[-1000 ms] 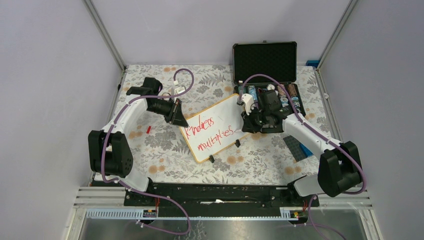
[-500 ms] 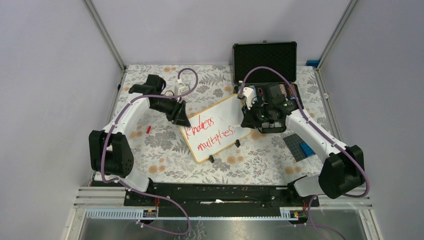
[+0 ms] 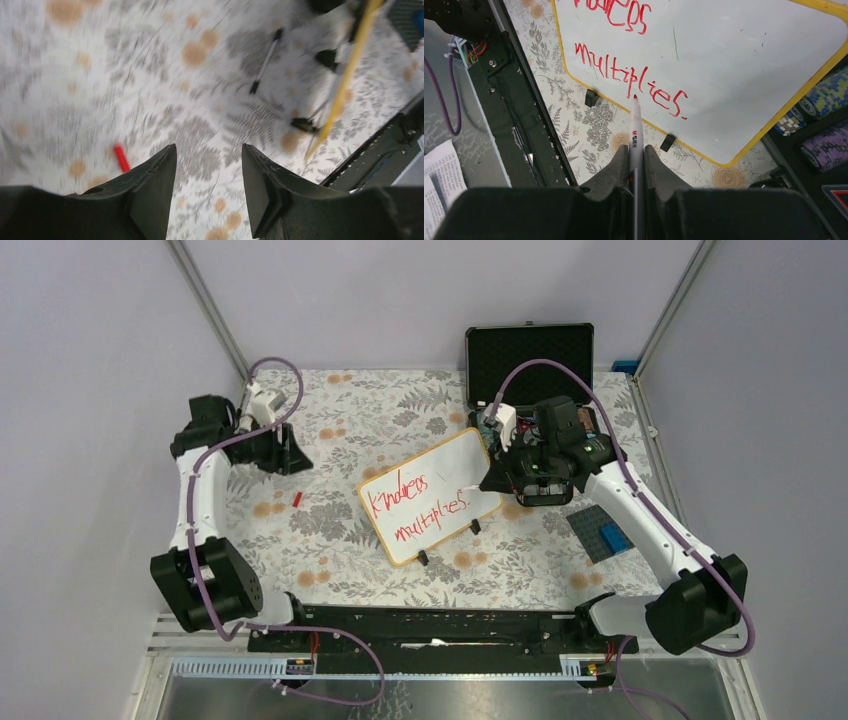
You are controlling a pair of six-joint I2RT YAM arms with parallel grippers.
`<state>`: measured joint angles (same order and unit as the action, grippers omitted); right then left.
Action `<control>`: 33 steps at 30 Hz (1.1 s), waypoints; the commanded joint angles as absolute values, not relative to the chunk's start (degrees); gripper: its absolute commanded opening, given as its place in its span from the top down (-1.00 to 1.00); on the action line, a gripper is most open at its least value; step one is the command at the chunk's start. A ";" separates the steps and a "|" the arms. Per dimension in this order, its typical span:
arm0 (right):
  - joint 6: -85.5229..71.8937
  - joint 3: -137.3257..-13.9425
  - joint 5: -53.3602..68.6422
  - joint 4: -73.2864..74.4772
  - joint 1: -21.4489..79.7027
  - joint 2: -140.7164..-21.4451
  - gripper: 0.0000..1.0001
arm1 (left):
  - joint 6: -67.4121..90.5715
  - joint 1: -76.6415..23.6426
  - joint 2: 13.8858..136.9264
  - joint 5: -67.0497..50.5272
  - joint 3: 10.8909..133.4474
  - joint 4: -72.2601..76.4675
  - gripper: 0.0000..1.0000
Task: Write a sentence on the whiteboard
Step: Put down the whiteboard on the whiteboard stand, then pick up the pen cap from the center of the board.
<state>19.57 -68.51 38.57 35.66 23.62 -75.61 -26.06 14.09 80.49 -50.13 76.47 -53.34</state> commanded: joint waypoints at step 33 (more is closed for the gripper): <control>10.80 -68.69 42.77 32.72 22.89 -72.74 1.00 | -26.43 17.22 94.94 -21.24 53.01 -22.76 0.24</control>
